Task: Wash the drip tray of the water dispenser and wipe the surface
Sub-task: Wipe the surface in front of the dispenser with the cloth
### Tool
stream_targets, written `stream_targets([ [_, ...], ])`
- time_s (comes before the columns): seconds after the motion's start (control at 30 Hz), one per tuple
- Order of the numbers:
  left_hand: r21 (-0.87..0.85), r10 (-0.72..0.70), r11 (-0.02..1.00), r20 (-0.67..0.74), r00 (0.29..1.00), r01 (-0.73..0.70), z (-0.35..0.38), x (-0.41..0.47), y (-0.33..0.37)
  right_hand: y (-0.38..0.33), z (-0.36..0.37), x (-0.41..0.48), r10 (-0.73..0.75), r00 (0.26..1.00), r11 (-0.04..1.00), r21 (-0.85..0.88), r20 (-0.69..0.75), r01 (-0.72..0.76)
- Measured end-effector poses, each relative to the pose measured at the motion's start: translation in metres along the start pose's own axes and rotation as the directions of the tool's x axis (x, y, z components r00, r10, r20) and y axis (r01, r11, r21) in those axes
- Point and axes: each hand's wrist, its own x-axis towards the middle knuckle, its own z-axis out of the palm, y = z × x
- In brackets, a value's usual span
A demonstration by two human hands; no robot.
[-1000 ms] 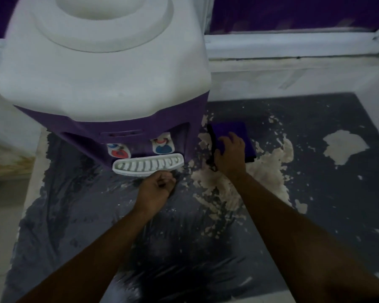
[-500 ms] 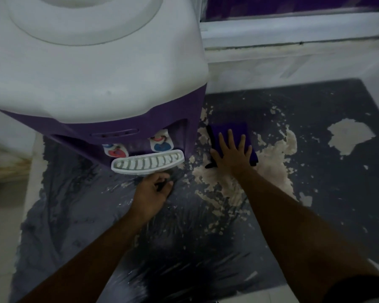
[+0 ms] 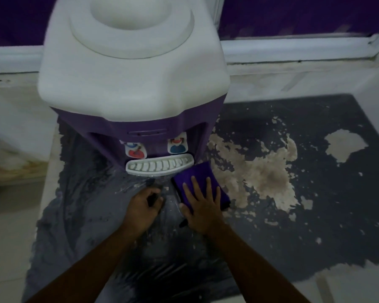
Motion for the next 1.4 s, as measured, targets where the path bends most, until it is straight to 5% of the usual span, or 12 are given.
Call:
stream_targets([
  [0.33,0.001,0.046,0.999,-0.065,0.997,-0.046,-0.038,-0.013,-0.015,-0.006,-0.009,0.015,0.241,0.97,0.969,0.065,-0.035,-0.239],
  [0.63,0.029,0.027,0.999,-0.174,0.984,-0.022,-0.067,-0.025,-0.033,-0.096,0.033,-0.003,-0.078,0.997,0.997,-0.009,-0.018,0.078],
  [0.83,0.031,-0.019,0.999,-0.189,0.982,0.025,-0.088,-0.031,-0.047,-0.083,0.026,0.008,0.267,0.962,0.962,0.072,-0.055,-0.263],
  [1.0,-0.015,-0.017,1.0,-0.194,0.981,0.015,-0.106,-0.035,-0.06,-0.095,0.026,0.015,0.348,0.931,0.935,0.122,-0.112,-0.334],
  [1.4,-0.145,-0.128,0.985,-0.235,0.963,0.096,-0.135,-0.054,-0.101,-0.194,0.034,0.043,-0.117,0.989,0.993,-0.003,0.089,0.118],
])
